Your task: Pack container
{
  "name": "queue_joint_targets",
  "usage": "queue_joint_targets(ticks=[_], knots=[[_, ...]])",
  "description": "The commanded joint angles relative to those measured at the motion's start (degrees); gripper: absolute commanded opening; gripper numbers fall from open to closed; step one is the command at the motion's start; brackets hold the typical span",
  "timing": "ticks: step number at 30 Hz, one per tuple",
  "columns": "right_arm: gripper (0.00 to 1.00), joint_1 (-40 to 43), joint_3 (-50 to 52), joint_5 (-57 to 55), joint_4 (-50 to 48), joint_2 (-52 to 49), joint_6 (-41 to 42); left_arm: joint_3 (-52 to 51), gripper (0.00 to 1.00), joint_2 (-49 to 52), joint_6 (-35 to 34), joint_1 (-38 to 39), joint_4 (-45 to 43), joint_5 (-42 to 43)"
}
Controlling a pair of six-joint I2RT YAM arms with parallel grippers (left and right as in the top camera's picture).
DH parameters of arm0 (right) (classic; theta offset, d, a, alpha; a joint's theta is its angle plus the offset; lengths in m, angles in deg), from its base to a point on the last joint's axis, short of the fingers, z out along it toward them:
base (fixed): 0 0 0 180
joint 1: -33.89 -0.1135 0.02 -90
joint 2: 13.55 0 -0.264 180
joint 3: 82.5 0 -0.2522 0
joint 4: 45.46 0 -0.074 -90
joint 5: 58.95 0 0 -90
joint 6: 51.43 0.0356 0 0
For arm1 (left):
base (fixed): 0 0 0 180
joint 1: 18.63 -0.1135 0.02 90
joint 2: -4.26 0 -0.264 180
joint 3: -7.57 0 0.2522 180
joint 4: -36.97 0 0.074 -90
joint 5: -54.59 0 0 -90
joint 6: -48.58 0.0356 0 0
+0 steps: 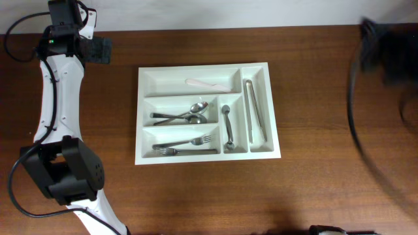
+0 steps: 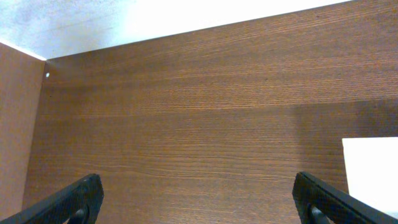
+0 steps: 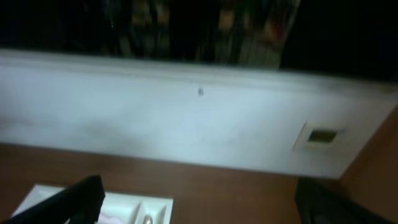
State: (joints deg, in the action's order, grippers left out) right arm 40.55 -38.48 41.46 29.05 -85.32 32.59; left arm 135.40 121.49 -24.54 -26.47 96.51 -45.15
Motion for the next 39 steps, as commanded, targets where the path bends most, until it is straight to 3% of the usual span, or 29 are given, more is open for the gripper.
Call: queue_joint_targets(ticks=[1, 11, 17, 27, 39], knots=[[0.99, 0.1, 14.8, -1.2, -4.5, 8.6, 0.3, 0.7, 0.99, -0.1, -0.6, -0.1, -0.1, -0.6], [0.99, 0.1, 76.8, -1.0, -32.9, 50.8, 0.3, 0.7, 0.99, -0.1, -0.6, -0.1, -0.1, -0.6], [0.99, 0.1, 100.0, -0.1, -46.1, 63.2, 0.3, 0.7, 0.99, -0.1, -0.6, -0.1, -0.1, -0.6], [0.99, -0.3, 115.1, 0.1, -58.3, 66.3, 2.0, 0.7, 0.99, -0.1, -0.6, -0.1, -0.1, -0.6], [0.99, -3.3, 121.9, 0.1, -58.9, 69.9, 2.0, 0.7, 0.99, -0.1, -0.6, -0.1, -0.1, -0.6]])
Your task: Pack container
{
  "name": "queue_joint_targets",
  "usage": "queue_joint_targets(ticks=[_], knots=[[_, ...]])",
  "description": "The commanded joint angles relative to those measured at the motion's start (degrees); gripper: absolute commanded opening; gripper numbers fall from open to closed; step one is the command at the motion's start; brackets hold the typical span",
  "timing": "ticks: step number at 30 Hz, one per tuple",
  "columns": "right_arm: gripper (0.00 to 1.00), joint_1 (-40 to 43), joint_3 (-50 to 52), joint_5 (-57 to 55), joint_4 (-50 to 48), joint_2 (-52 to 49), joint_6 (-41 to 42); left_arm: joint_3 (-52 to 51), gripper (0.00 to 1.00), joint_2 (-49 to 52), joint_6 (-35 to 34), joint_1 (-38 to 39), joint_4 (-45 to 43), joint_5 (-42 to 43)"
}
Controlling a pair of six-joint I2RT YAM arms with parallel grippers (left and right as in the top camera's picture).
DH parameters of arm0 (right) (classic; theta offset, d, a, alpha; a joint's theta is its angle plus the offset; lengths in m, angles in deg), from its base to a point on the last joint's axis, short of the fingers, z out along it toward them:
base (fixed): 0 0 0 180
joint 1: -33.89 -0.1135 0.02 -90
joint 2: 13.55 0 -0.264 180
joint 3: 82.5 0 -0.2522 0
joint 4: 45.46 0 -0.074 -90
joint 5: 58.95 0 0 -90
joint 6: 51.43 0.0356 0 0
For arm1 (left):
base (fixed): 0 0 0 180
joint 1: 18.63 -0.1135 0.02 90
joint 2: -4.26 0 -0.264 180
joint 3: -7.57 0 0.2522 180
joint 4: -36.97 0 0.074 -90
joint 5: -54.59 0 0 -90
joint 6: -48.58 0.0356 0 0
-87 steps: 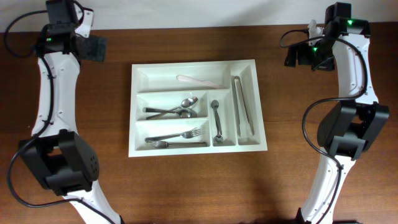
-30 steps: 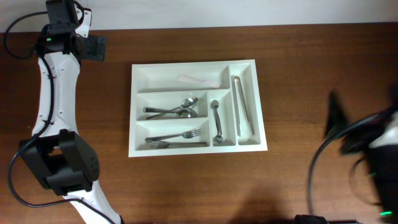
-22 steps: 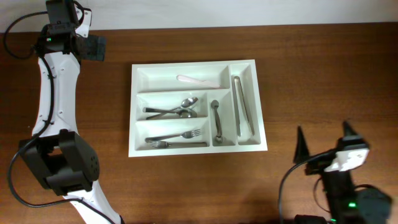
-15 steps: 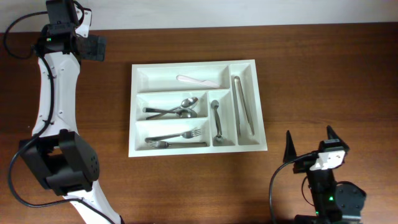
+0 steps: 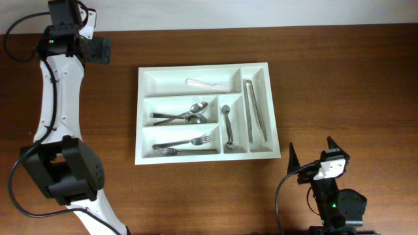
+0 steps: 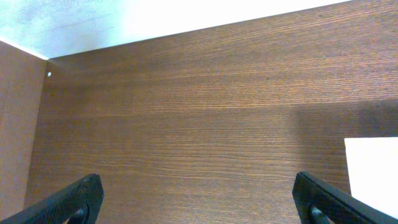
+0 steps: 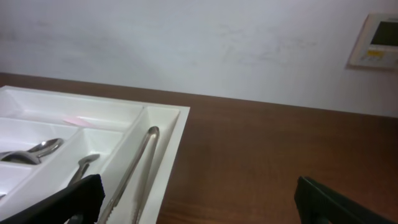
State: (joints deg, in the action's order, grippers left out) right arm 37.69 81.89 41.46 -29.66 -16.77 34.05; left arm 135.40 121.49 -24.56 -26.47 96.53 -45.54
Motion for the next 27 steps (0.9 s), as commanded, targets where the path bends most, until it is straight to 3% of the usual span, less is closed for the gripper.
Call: queue_joint_targets(ticks=[1, 27], knots=[[0.99, -0.4, 1.5, 0.0, 0.7, 1.6, 0.5, 0.7, 0.99, -0.1, -0.6, -0.1, -0.1, -0.2], [0.99, -0.4, 1.5, -1.6, 1.6, 1.7, 0.5, 0.7, 0.99, -0.1, -0.6, -0.1, -0.1, -0.2]])
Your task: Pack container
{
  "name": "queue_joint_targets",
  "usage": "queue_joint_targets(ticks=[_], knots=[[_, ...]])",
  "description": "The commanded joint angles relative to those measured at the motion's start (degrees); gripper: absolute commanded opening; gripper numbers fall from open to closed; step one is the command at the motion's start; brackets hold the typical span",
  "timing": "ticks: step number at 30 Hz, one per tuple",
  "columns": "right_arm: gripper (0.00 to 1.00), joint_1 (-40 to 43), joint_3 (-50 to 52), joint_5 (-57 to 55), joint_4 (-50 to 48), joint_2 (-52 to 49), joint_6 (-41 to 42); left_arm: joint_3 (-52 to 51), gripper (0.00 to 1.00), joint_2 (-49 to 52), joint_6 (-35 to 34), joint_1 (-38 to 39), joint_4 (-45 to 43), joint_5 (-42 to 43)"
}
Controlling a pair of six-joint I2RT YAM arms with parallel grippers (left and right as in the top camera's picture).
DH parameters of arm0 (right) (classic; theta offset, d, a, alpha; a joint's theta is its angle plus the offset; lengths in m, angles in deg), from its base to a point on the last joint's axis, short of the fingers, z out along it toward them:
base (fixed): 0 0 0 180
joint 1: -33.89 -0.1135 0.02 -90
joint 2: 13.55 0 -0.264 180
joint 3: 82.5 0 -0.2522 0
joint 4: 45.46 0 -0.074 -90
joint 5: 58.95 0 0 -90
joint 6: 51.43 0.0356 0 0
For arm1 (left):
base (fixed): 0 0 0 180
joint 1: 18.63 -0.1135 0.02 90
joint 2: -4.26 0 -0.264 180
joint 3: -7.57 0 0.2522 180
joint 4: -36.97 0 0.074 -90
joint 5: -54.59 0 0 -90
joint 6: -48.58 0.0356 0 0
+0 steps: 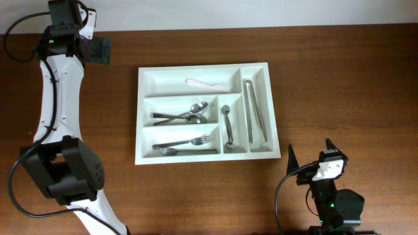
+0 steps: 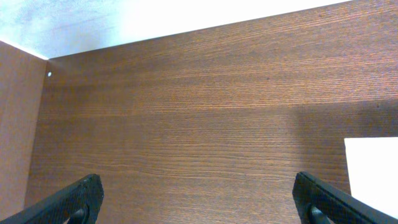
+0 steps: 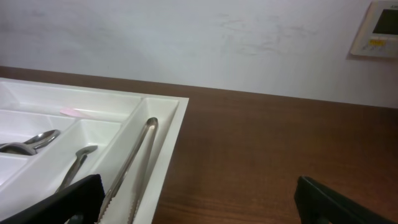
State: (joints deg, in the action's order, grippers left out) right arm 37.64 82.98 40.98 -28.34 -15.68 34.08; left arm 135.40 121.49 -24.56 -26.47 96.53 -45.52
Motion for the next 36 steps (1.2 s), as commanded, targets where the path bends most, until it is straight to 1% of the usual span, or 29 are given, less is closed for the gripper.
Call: queue_joint_targets(ticks=[1, 12, 14, 19, 27, 30, 33, 36], knots=[[0.99, -0.3, 0.4, -1.2, 0.2, 0.7, 0.5, 0.7, 0.99, -0.1, -0.6, -0.1, -0.1, -0.2], [0.99, -0.3, 0.4, -1.2, 0.2, 0.7, 0.5, 0.6, 0.99, -0.1, -0.6, -0.1, 0.2, -0.2], [0.99, -0.3, 0.4, -1.2, 0.2, 0.7, 0.5, 0.6, 0.99, -1.9, -0.6, -0.1, 0.9, -0.2], [0.99, -0.3, 0.4, -1.2, 0.2, 0.7, 0.5, 0.6, 0.99, -14.0, -0.6, 2.0, 6.4, -0.2], [0.99, -0.3, 0.4, -1.2, 0.2, 0.7, 0.5, 0.5, 0.99, -38.5, -0.4, 9.2, 6.8, -0.4], [0.99, -0.3, 0.4, -1.2, 0.2, 0.7, 0.5, -0.2, 0.99, -46.5, -0.3, 11.0, 6.8, -4.9], [0.99, -0.3, 0.4, -1.2, 0.2, 0.7, 0.5, -3.5, 0.99, -54.3, -0.3, 11.2, 6.7, -5.4], [0.99, -0.3, 0.4, -1.2, 0.2, 0.7, 0.5, -11.3, 0.99, -63.3, -0.3, 11.1, 6.7, -5.4]])
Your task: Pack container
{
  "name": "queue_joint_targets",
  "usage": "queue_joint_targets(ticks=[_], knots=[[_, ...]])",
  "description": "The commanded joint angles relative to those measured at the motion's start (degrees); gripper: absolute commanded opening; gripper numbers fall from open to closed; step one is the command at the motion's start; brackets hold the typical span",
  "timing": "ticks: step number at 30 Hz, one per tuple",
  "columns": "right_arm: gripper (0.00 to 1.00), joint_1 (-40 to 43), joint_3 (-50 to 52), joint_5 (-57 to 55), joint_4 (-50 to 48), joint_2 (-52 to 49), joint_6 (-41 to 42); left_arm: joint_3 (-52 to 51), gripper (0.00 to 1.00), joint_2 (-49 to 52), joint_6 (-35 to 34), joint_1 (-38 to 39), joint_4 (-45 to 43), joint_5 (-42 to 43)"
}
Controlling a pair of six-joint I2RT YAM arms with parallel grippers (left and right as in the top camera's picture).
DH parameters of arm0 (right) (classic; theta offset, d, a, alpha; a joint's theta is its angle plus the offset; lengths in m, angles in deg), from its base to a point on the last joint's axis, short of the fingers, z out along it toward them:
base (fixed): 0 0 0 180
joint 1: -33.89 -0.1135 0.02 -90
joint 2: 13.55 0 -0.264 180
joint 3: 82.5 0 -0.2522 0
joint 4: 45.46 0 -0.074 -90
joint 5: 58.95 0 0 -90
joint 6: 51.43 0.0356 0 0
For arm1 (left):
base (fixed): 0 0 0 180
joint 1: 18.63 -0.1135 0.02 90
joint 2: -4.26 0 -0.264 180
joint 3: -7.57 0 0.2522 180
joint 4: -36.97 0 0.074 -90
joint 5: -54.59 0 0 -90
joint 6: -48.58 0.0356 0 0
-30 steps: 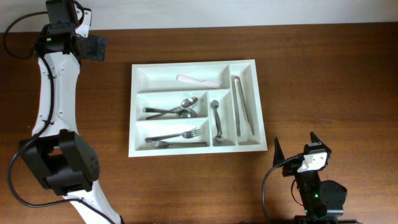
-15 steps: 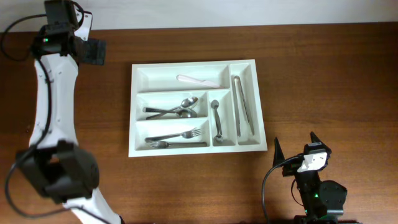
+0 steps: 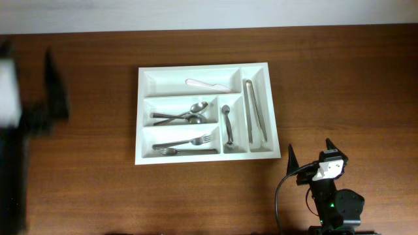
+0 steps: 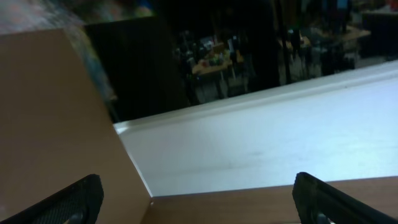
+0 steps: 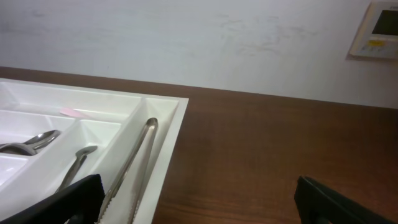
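A white cutlery tray [image 3: 202,66] lies mid-table. It holds a white knife [image 3: 209,84], spoons [image 3: 189,114], forks [image 3: 186,145], one more spoon [image 3: 227,127] and metal tongs [image 3: 255,117]. My right gripper [image 3: 309,151] stands open near the table's front, just right of the tray's near corner, holding nothing. In the right wrist view the tongs [image 5: 134,162] lie in the tray [image 5: 174,124] ahead to the left. My left arm [image 3: 26,124] is a blur at the left edge. The left gripper [image 4: 198,190] is open and empty, facing a white wall.
Bare brown tabletop [image 3: 339,85] surrounds the tray on all sides. A white wall [image 5: 186,43] runs along the far edge, with a small wall panel [image 5: 379,28]. The left wrist view shows a brown side panel [image 4: 56,124] and a dark room beyond.
My left arm has left the far left corner and is now a blur at the table's left edge. Its camera faces the wall instead of the tabletop. The right arm and tray are unchanged.
At first the right arm was a blur at the far right, and the left gripper hung open over the far left corner. Then the right gripper stood open at the front right of the tray and stayed there. Now the left arm has moved away.
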State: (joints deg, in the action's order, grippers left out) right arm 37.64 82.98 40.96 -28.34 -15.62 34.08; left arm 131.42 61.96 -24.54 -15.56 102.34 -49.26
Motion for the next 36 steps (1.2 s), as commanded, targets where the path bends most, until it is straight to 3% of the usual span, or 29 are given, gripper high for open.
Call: queue_joint_targets(ticks=[1, 8, 13, 17, 28, 36], knots=[[0.99, -0.3, 0.4, -1.1, 0.2, 0.6, 0.5, -10.5, 0.99, -6.8, -0.4, 0.2, 0.9, -1.6], [0.99, -0.3, 0.4, -1.1, 0.2, 0.6, 0.5, -41.4, 0.99, -29.4, -2.4, 0.0, -8.8, 7.4], [0.99, -0.3, 0.4, -1.1, 0.2, 0.6, 0.5, -63.0, 0.99, -42.5, -17.6, -1.7, -17.2, 10.3], [0.99, -0.3, 0.4, -1.1, 0.2, 0.6, 0.5, -75.8, 0.99, -48.3, -24.0, -1.8, -21.5, 10.3], [0.99, -0.3, 0.4, -1.1, 0.2, 0.6, 0.5, -99.0, 0.99, -53.4, -24.8, -1.8, -38.2, 10.2], [0.99, -0.3, 0.4, -1.1, 0.2, 0.6, 0.5, -105.2, 0.99, -53.6, -24.8, -1.8, -43.2, 9.6]])
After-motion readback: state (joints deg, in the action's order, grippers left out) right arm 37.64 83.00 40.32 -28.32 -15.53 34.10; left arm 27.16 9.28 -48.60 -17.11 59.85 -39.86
